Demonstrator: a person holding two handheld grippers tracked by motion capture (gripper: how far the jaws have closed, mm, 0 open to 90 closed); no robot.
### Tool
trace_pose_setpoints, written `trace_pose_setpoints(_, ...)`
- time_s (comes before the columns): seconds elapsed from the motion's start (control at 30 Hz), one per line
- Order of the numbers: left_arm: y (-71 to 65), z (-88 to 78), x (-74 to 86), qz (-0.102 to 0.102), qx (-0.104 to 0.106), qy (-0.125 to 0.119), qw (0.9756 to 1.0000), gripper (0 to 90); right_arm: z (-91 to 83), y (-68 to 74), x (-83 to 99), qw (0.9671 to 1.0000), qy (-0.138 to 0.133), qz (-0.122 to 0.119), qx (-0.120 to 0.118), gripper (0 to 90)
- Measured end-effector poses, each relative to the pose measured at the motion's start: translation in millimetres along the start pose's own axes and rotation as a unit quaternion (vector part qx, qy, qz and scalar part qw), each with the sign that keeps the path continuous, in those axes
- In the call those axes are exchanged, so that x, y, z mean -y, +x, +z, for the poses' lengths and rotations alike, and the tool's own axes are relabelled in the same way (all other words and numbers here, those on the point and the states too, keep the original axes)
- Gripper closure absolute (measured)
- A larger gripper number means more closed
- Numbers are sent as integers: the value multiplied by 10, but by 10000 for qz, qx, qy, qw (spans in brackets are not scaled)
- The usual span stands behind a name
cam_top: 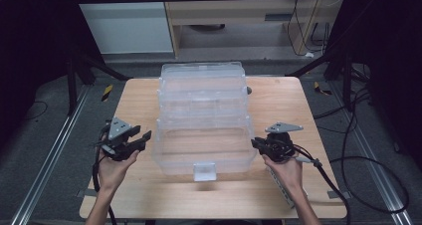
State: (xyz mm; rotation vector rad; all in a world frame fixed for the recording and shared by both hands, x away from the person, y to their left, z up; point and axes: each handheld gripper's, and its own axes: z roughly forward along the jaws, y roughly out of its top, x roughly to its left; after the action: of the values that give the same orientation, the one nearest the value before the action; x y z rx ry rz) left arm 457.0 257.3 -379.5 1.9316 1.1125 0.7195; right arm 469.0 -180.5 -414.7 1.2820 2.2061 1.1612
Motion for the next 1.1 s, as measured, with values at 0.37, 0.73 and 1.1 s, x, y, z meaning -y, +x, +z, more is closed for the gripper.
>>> trace_pose_setpoints(0.37,-97,61,113,227,-97,327,9992,523,-1,8,4,10000,-7,12,18,795)
trace_pose_setpoints(0.73,-127,199,186,299,-28,586,9978,586,-2,13,6,10000,-17,12,35,796)
trace_pose_setpoints(1.1,-199,286,210,396,72,768,9962,683,-2,17,7,10000,-16,20,44,796)
